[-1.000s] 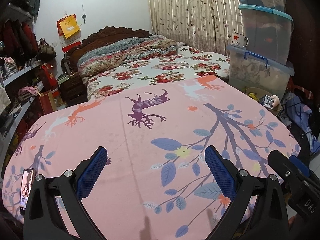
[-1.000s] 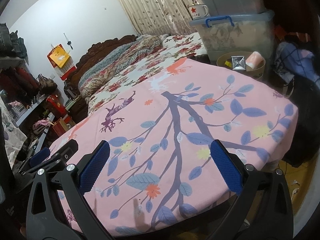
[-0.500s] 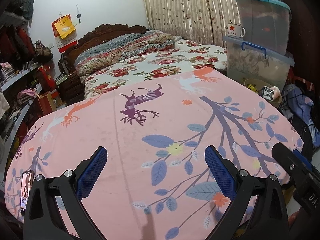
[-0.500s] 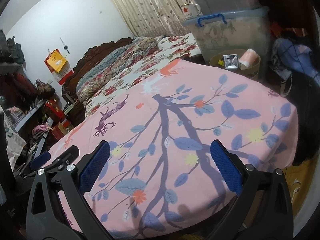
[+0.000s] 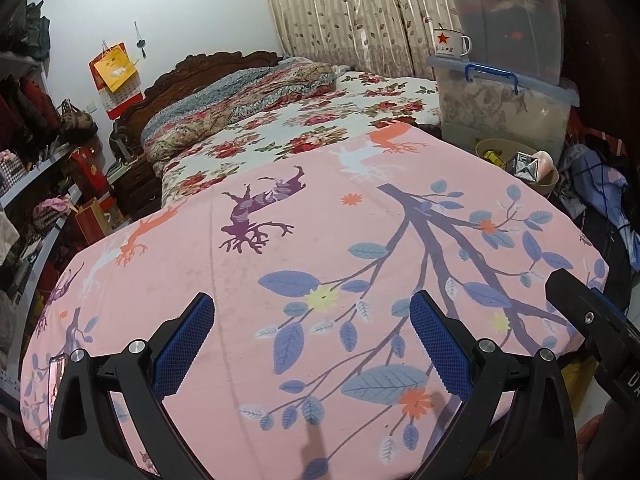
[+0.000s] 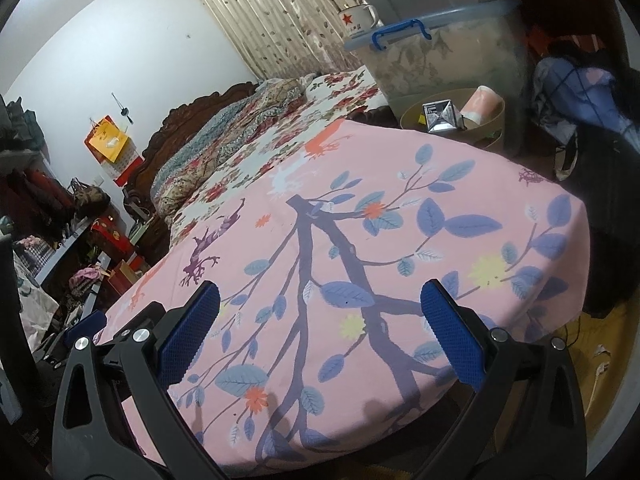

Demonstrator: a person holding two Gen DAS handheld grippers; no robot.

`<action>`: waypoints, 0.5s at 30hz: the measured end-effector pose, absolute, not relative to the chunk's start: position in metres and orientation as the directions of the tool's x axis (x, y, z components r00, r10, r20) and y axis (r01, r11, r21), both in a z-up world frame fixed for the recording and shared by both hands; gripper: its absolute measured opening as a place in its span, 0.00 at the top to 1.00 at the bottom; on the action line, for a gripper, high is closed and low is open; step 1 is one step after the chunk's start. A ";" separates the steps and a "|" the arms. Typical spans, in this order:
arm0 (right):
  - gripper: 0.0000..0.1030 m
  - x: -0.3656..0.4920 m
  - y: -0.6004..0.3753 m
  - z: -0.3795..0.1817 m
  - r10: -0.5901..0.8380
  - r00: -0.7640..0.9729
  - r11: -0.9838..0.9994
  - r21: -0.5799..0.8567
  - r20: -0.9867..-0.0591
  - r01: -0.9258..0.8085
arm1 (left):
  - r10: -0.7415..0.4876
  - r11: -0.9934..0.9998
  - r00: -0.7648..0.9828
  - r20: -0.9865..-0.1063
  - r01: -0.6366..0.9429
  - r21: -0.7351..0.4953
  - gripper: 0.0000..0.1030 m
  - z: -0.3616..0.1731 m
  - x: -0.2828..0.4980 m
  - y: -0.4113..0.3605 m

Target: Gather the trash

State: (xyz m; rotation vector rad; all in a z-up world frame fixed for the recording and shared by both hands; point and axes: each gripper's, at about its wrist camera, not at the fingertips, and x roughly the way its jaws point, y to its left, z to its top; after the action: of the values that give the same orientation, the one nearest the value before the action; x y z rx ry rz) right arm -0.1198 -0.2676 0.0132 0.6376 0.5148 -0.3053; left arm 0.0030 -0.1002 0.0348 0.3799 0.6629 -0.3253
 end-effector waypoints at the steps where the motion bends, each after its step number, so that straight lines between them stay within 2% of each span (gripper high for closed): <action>1: 0.03 -0.120 -0.269 0.013 -0.111 0.833 0.766 0.488 -0.541 0.419 | -0.169 0.881 0.743 -0.647 0.408 0.238 0.08 0.035 0.002 -0.101; 15: 0.03 -0.129 -0.281 0.015 -0.118 0.853 0.744 0.524 -0.509 0.416 | -0.196 0.849 0.752 -0.630 0.452 0.275 0.08 0.039 -0.013 -0.125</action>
State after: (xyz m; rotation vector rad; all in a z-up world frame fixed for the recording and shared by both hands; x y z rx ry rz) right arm -0.1288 -0.2807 0.0145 0.6740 0.4710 -0.3046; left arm -0.0132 -0.1246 0.0385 0.4333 0.6273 -0.3659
